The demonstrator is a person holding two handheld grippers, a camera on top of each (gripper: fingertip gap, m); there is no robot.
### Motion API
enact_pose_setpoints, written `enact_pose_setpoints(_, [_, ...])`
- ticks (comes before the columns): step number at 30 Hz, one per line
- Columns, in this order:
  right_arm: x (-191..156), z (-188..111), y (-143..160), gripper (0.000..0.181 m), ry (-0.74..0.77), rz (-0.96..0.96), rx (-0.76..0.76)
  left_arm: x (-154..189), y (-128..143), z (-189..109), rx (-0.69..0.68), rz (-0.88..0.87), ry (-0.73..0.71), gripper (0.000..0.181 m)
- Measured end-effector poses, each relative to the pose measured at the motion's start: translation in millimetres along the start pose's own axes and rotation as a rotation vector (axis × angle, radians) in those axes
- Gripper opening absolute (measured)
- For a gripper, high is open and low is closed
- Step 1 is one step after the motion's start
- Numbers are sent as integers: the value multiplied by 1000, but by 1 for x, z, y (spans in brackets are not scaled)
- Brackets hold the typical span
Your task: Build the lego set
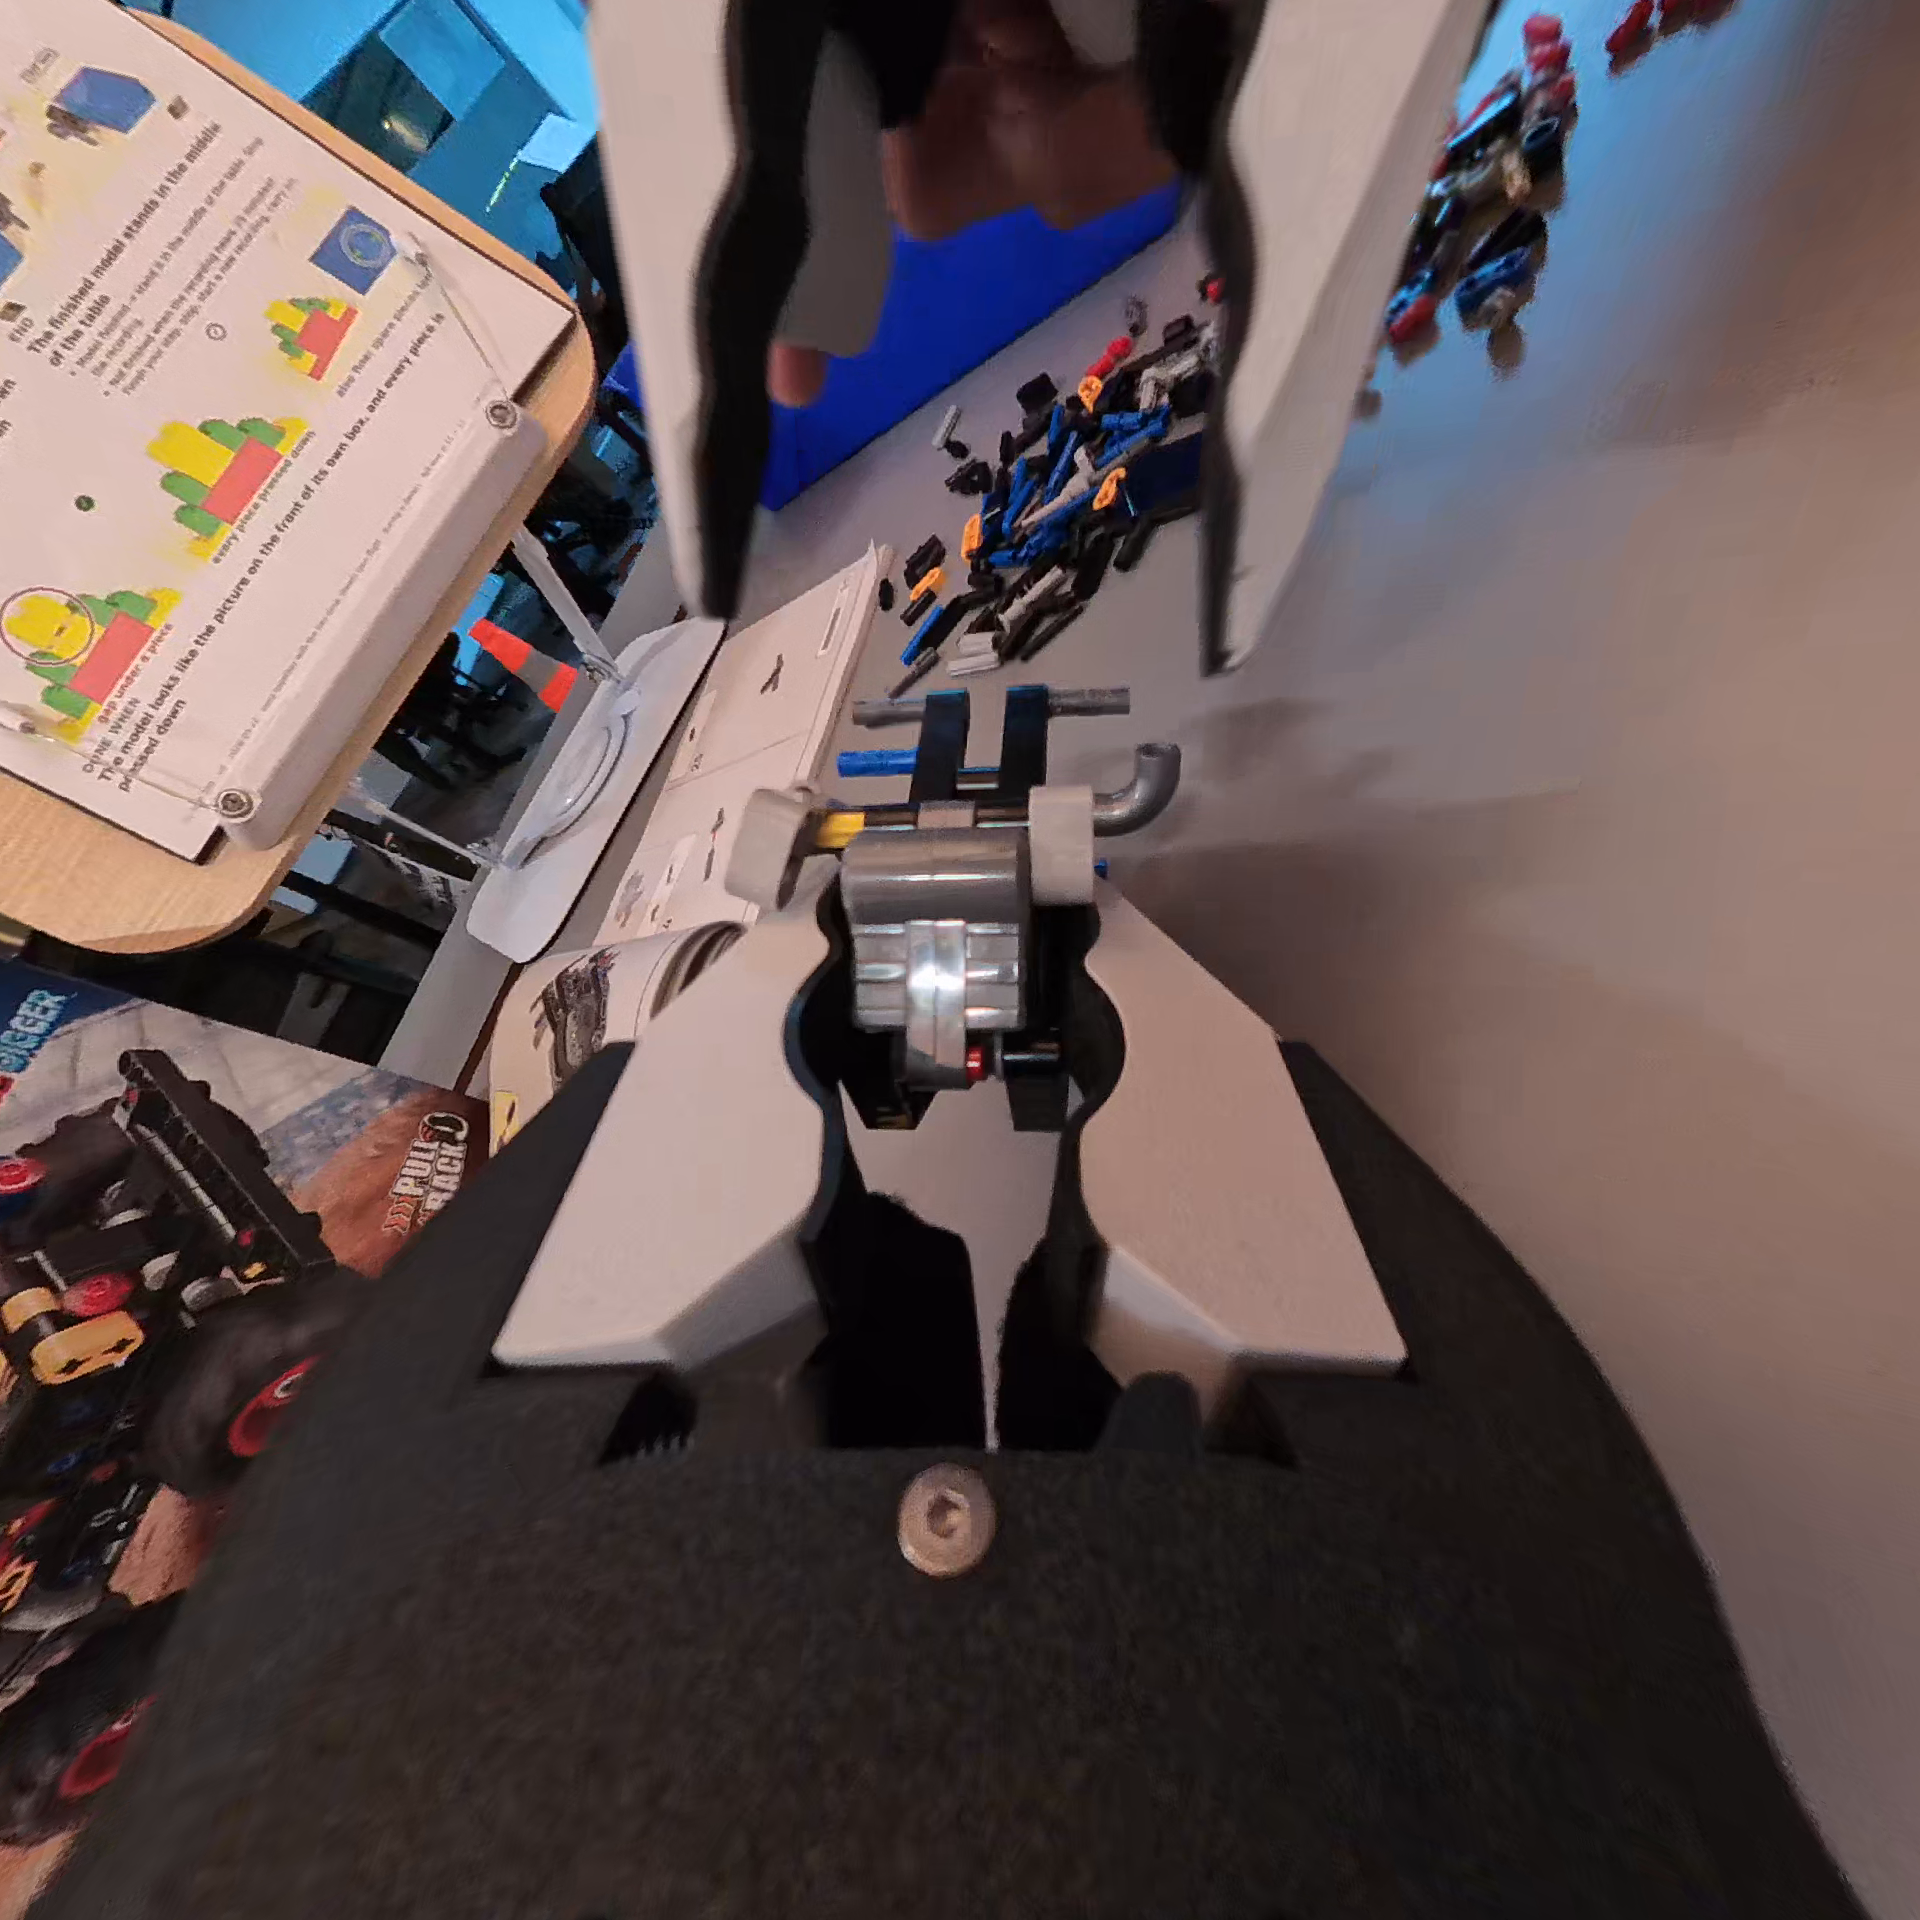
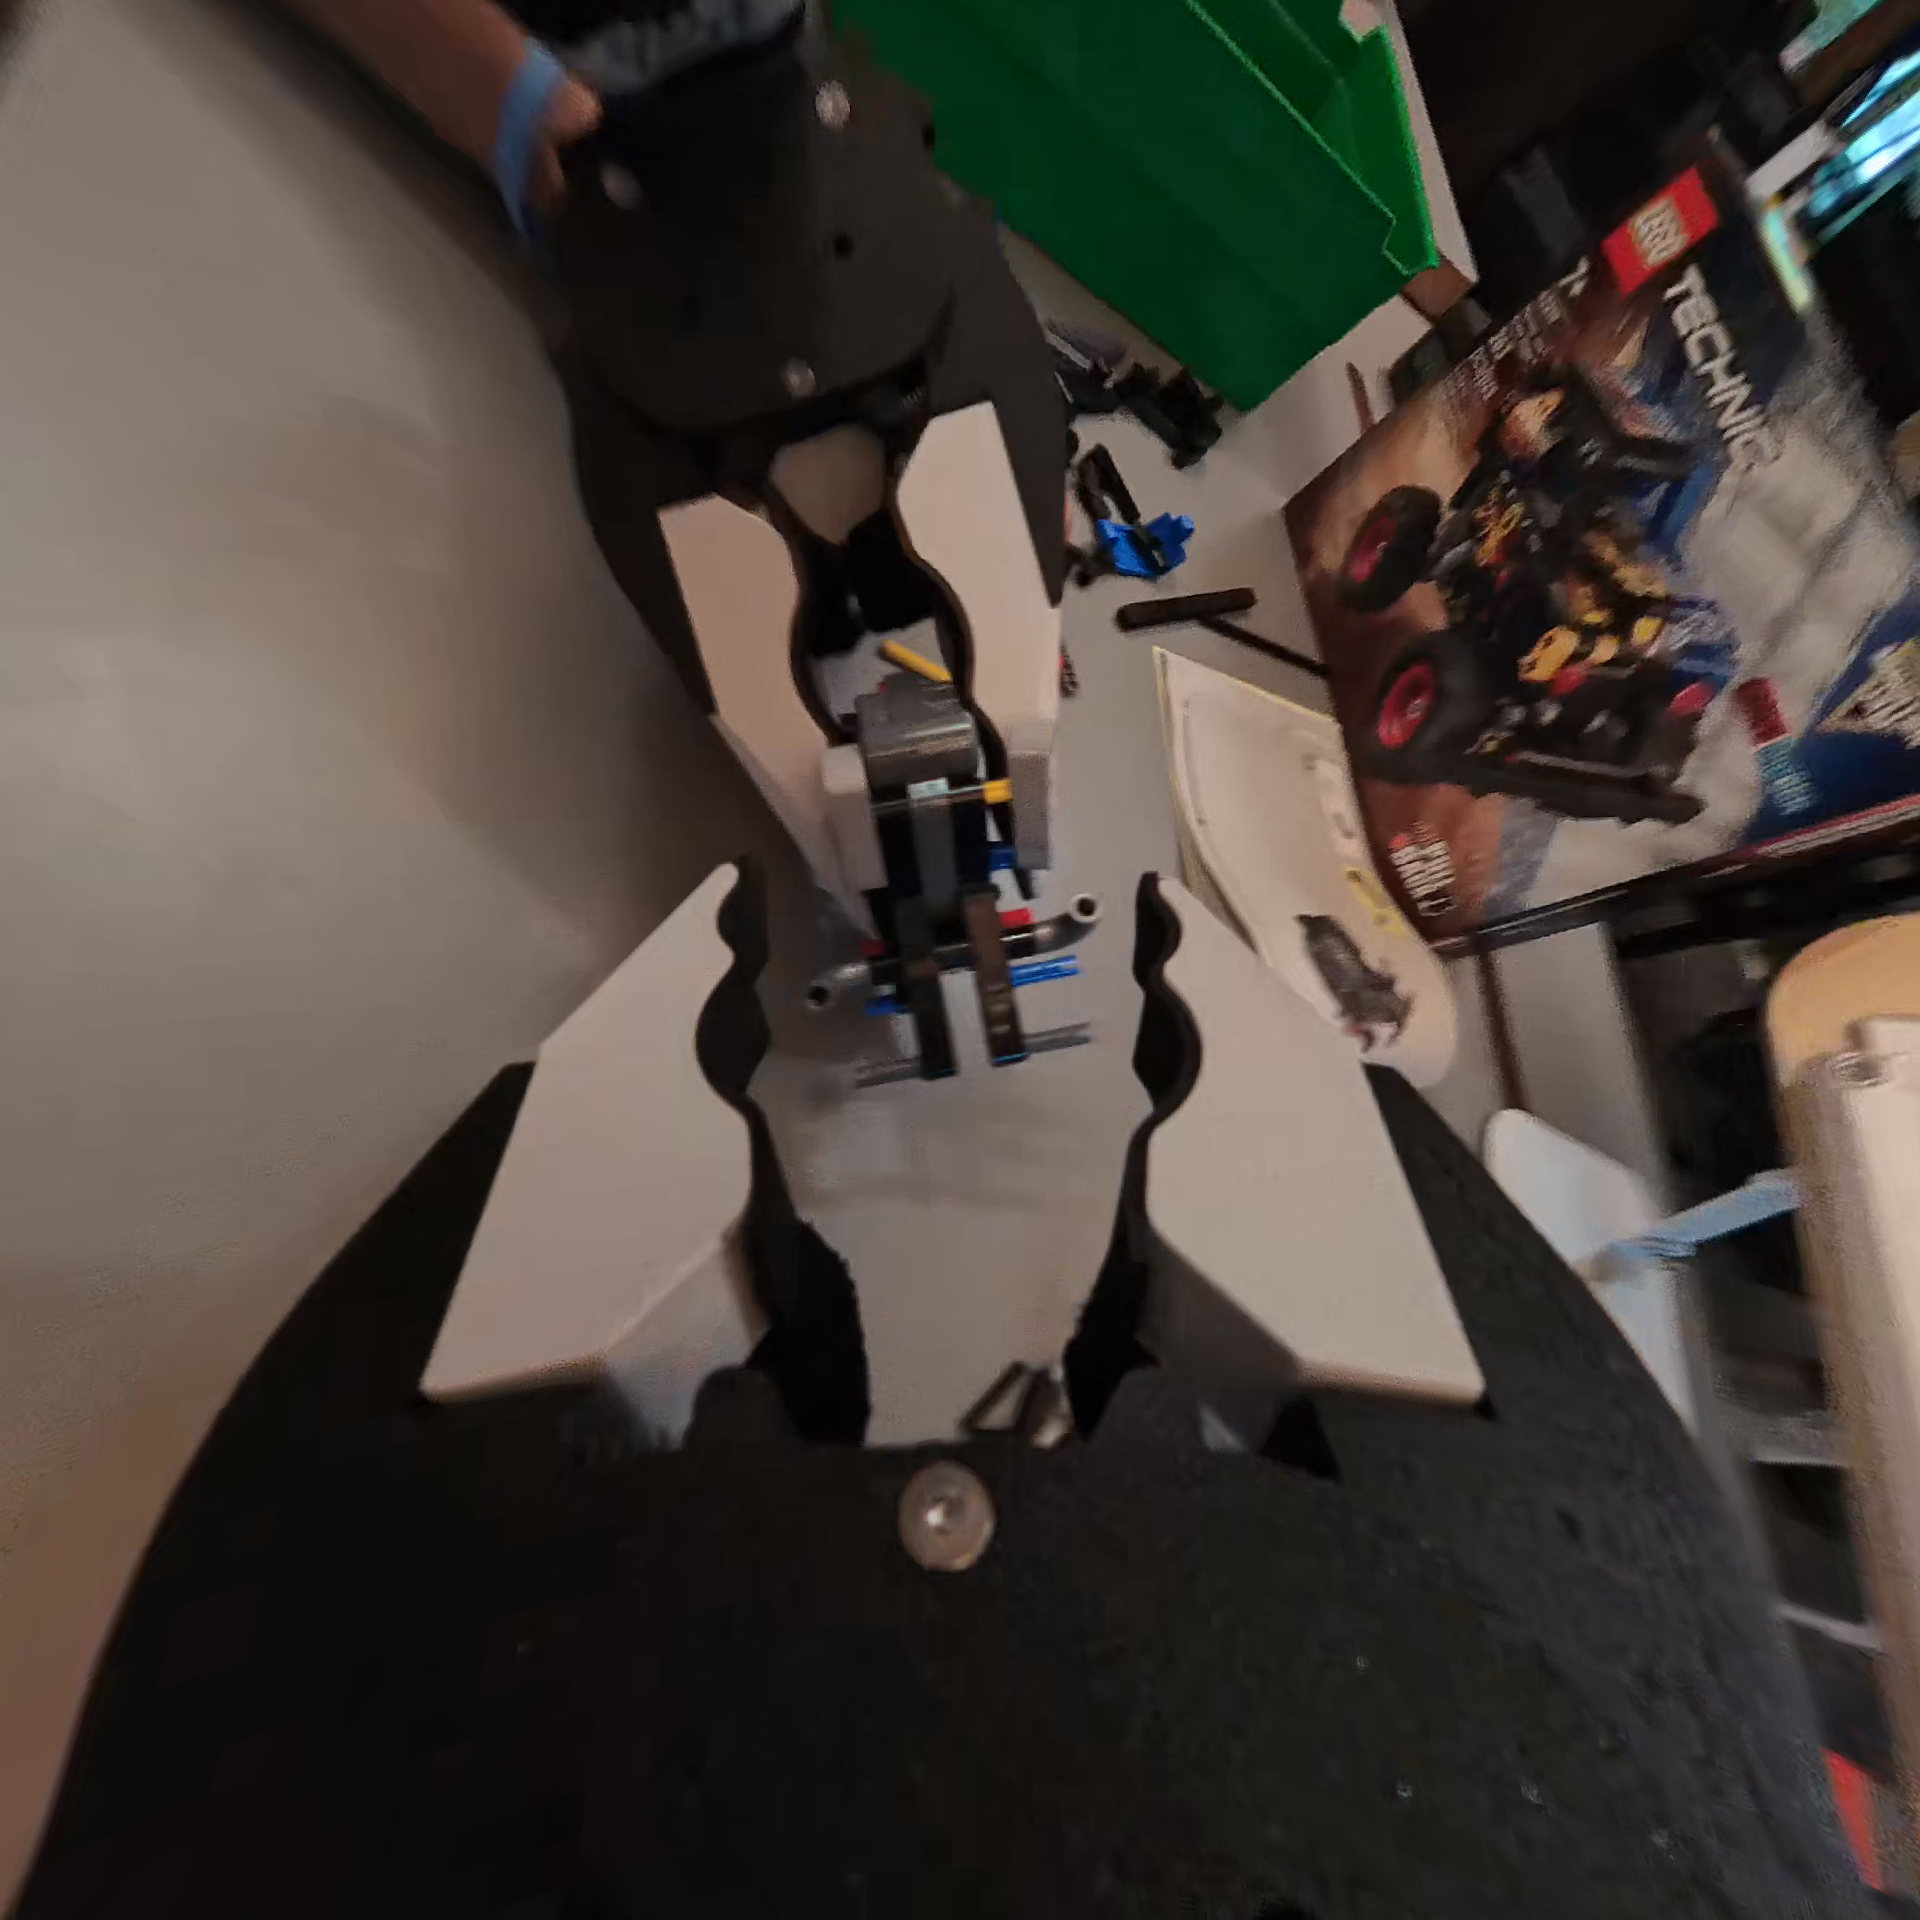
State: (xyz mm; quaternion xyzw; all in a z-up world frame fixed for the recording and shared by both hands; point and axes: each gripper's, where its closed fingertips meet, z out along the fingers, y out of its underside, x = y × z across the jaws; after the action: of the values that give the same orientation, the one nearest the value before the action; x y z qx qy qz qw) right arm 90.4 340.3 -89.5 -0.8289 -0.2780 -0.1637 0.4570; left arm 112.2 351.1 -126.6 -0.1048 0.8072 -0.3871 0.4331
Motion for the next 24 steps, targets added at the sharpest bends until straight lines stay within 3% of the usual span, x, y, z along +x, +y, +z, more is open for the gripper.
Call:
enact_pose_setpoints(4, [-6, 20, 10, 67, -86, -92, -61, 4, 1, 1, -12, 5, 18, 32])
enact_pose_setpoints(8, [-8, 31, 10, 48, -56, -132, -33, 7, 3, 2, -41, 14, 26, 32])
enact_pose_setpoints(20, [-9, 28, 11, 47, -108, -96, 36, 7, 4, 5, -131, 71, -3, 33])
enact_pose_setpoints(24, [-2, 32, 14, 47, -57, -116, 3, -2, 8, 9, -151, 92, -73, 34])
